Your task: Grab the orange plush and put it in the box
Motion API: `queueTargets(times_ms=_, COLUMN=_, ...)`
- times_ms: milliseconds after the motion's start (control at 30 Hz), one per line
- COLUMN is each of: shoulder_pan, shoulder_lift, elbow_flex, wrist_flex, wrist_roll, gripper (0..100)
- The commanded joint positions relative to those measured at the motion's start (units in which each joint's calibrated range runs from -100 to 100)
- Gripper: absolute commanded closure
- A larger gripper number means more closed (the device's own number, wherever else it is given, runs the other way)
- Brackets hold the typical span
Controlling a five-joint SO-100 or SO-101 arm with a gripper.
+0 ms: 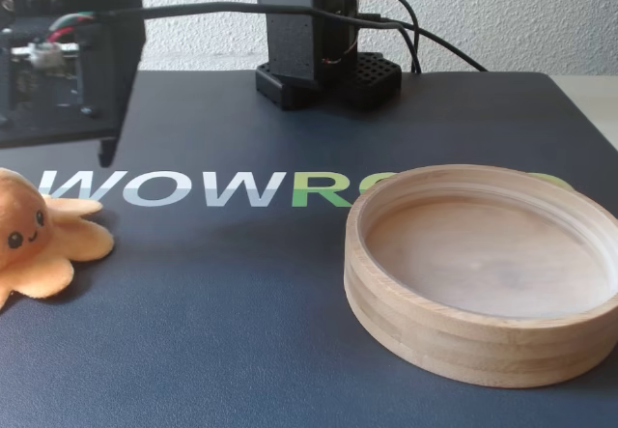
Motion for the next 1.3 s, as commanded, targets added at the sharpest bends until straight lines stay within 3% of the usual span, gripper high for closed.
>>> queueTargets(times_ms=0, shoulder_pan=0.0, shoulder_lift=0.1, elbow_flex=-2.3, wrist_flex=-3.1, wrist_roll=-0.9, gripper=37)
queueTargets(times_ms=367, shoulder_pan=3.0, shoulder_lift=4.3, elbow_flex=-2.7, wrist_flex=-7.8, wrist_roll=-0.4, gripper=43)
queueTargets(times_ms=500, shoulder_pan=3.4, shoulder_lift=6.3, elbow_flex=-2.8, wrist_flex=-9.7, wrist_roll=-0.5, gripper=54)
queueTargets(times_ms=533, shoulder_pan=3.8, shoulder_lift=6.7, elbow_flex=-2.8, wrist_flex=-10.5, wrist_roll=-0.5, gripper=62)
queueTargets(times_ms=833, shoulder_pan=2.6, shoulder_lift=6.6, elbow_flex=-4.8, wrist_flex=-10.5, wrist_roll=-0.5, gripper=98)
queueTargets(times_ms=967, shoulder_pan=1.4, shoulder_lift=6.2, elbow_flex=-4.8, wrist_flex=-10.0, wrist_roll=-0.4, gripper=98)
queueTargets(times_ms=1267, shoulder_pan=-5.1, shoulder_lift=-3.7, elbow_flex=-6.1, wrist_flex=-9.8, wrist_roll=6.4, gripper=99)
